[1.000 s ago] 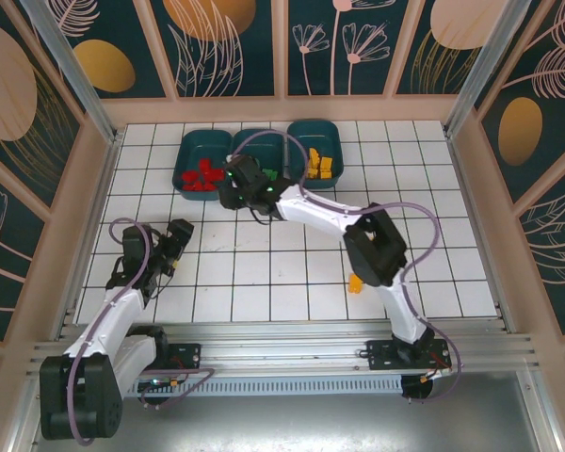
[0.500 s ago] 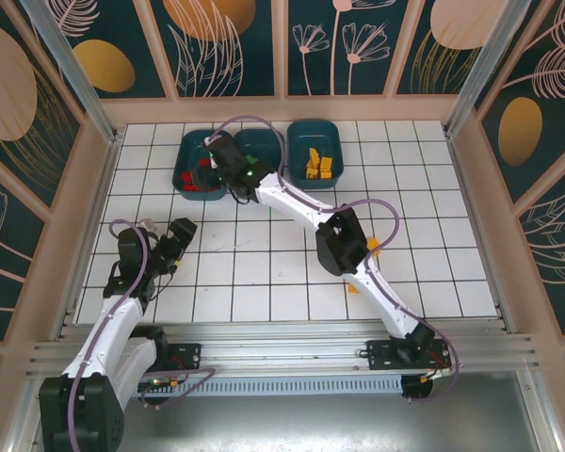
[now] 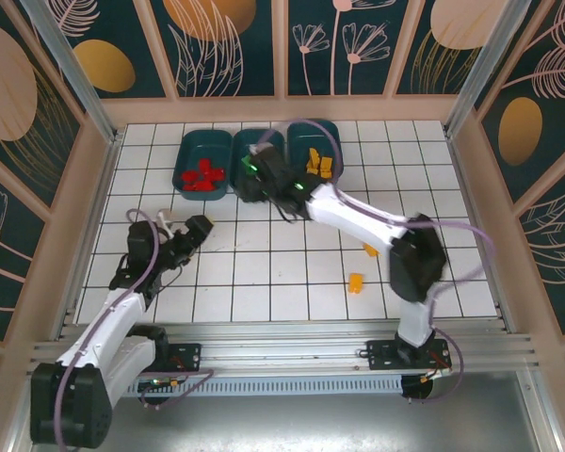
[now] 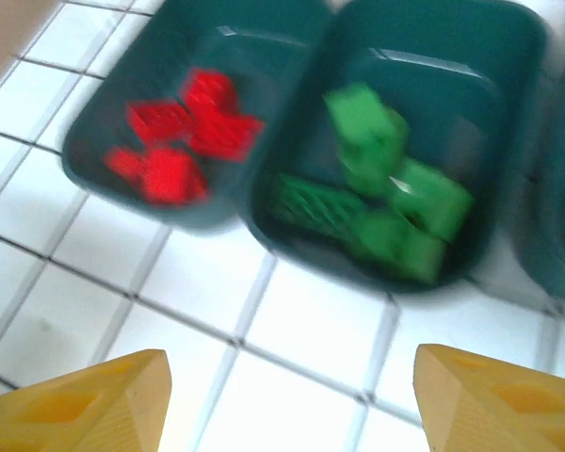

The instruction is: Sort the legos into containers by color

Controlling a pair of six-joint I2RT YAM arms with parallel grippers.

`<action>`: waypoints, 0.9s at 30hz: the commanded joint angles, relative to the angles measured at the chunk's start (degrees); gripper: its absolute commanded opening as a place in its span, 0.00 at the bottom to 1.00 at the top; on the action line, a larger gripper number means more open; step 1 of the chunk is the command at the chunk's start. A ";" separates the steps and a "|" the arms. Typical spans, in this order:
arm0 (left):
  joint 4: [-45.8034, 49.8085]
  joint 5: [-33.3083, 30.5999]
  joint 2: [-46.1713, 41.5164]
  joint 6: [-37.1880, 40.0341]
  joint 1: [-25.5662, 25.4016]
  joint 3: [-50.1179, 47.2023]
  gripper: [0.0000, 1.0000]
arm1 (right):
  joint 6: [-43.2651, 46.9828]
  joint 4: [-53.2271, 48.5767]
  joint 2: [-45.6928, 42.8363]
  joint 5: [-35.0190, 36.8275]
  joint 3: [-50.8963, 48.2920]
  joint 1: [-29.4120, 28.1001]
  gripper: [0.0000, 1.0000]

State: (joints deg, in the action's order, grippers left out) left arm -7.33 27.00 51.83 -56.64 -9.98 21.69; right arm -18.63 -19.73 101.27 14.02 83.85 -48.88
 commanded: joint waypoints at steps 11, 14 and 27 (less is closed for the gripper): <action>-20.76 -3.05 22.72 1.79 -25.96 8.88 0.94 | -27.48 -9.57 -32.74 -3.68 -47.92 11.98 0.72; -21.85 -2.24 25.31 1.62 -26.08 9.58 0.94 | -28.09 -10.89 -32.52 -5.23 -49.72 11.97 0.72; -19.56 -3.95 24.05 1.52 -26.19 7.93 0.94 | -23.03 -10.38 -26.01 -3.40 -44.74 10.18 0.23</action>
State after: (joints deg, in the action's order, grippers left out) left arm -26.76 24.40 77.23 -55.96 -35.92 30.02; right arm -43.51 -29.41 74.56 7.86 34.87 -37.67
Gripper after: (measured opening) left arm 0.940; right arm 0.271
